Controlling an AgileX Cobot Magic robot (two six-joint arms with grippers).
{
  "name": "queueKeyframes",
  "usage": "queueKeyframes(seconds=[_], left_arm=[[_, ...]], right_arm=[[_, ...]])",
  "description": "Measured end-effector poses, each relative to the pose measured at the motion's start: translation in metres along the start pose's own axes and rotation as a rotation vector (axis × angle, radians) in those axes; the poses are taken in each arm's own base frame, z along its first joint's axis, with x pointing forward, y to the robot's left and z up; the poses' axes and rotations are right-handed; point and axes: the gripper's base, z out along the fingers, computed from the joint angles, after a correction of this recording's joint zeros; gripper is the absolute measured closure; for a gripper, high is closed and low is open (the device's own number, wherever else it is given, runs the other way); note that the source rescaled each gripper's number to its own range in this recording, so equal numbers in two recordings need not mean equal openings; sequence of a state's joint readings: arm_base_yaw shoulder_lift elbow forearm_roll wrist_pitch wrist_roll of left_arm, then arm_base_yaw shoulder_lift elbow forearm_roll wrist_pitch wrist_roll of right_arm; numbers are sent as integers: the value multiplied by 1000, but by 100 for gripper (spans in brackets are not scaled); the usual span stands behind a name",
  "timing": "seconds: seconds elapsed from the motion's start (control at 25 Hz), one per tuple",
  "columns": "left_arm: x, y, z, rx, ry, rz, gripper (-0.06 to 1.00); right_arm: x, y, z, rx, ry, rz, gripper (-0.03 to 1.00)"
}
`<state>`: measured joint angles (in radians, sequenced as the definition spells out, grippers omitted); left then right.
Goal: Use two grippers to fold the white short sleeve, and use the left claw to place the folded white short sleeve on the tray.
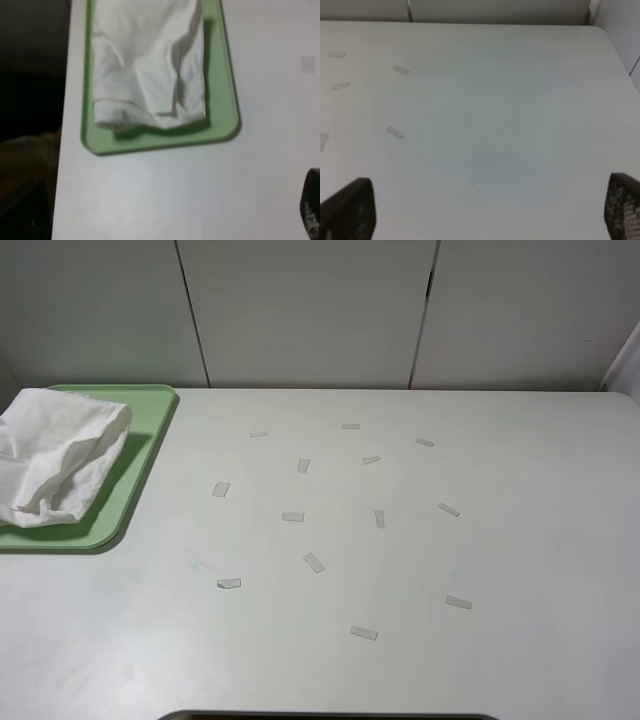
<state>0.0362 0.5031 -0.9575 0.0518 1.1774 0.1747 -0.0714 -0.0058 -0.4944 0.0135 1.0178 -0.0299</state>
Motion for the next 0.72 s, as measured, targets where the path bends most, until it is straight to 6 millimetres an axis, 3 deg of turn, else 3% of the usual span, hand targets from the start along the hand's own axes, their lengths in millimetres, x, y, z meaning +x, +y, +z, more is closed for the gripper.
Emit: queueKeyframes(seconds=[0.16, 0.24, 0.36, 0.48, 0.72], left_arm=[[12, -2, -16, -10, -77, -2, -5], [29, -9, -35, 17, -187, 1, -5], [36, -14, -41, 48, -229, 17, -5], [46, -17, -40, 62, -245, 22, -5], [81, -24, -7, 137, -178, -39, -5]], right_arm=[[0, 0, 0, 0, 0, 0, -3], [0, 0, 0, 0, 0, 0, -3], [0, 0, 0, 0, 0, 0, -3], [0, 0, 0, 0, 0, 0, -3], [0, 0, 0, 0, 0, 0, -3]])
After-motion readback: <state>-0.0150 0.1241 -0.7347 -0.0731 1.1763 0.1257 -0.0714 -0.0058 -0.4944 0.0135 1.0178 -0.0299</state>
